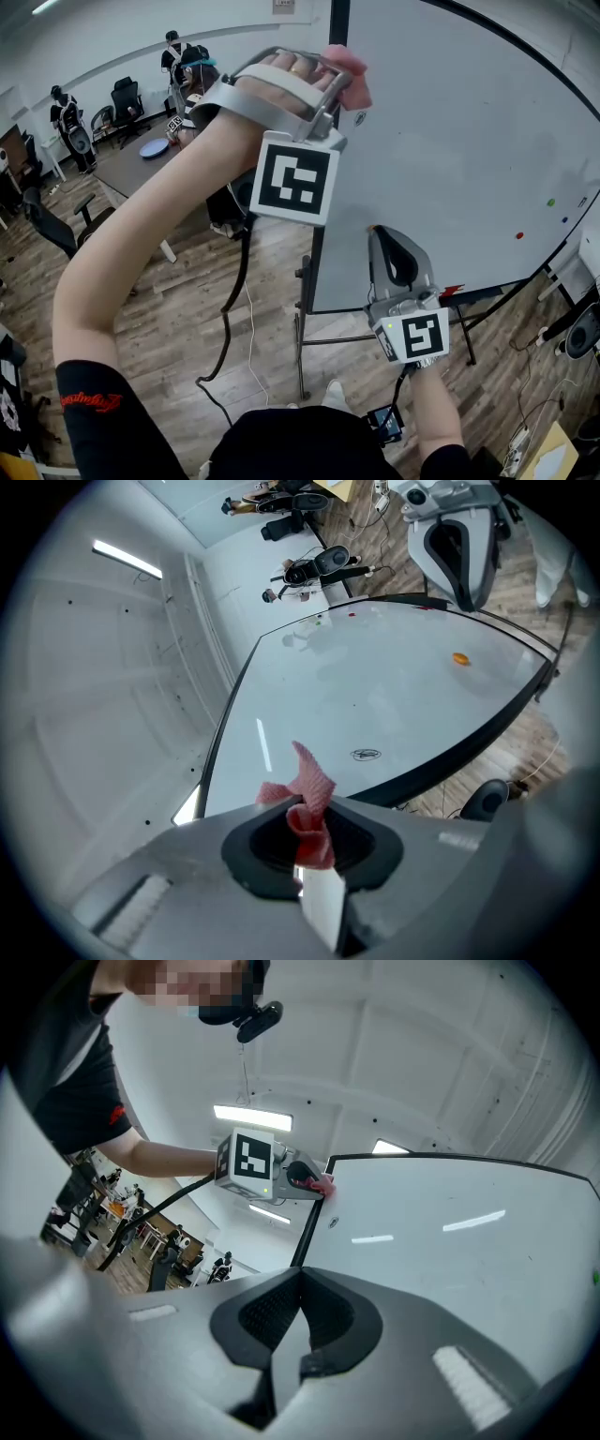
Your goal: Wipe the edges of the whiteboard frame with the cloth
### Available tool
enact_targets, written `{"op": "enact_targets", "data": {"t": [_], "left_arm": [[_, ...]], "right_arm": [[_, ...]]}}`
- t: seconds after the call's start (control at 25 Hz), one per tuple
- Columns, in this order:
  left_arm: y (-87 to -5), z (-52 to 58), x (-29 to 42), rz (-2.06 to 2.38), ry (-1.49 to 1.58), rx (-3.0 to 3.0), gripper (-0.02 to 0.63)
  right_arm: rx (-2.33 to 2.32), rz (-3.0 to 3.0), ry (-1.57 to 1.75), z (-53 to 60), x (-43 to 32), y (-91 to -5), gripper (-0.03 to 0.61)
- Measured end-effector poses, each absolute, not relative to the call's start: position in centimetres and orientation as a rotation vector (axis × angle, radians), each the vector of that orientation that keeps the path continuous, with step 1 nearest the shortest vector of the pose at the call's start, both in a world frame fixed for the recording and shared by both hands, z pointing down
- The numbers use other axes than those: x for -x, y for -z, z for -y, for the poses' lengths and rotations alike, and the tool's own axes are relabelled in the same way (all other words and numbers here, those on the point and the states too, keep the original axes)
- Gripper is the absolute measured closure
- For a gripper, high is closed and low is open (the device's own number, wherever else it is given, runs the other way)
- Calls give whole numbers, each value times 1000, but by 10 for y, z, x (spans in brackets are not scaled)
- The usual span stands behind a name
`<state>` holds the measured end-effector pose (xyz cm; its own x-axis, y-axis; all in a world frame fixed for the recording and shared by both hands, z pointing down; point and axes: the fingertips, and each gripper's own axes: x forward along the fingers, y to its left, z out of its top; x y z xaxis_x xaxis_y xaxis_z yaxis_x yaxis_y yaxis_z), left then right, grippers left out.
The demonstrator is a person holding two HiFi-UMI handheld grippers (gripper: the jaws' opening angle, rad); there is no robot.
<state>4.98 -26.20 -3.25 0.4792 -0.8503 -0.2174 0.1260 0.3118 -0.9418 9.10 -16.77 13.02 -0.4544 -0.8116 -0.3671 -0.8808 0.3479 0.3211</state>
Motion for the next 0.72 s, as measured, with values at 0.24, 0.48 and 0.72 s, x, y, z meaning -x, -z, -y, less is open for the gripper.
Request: {"op": "enact_targets", "data": {"t": [0.24, 0.48, 0.72], "left_arm": [[26, 261, -50, -839, 748, 1059, 577], [15, 260, -51, -831, 747, 1067, 577], [4, 257, -49, -829, 749, 1064, 577]], "right_arm": [[1564, -2465, -720, 167, -91, -133, 577], [1564, -2470, -708, 166, -90, -137, 577], [1568, -2474, -686, 165, -89, -143, 577]]}}
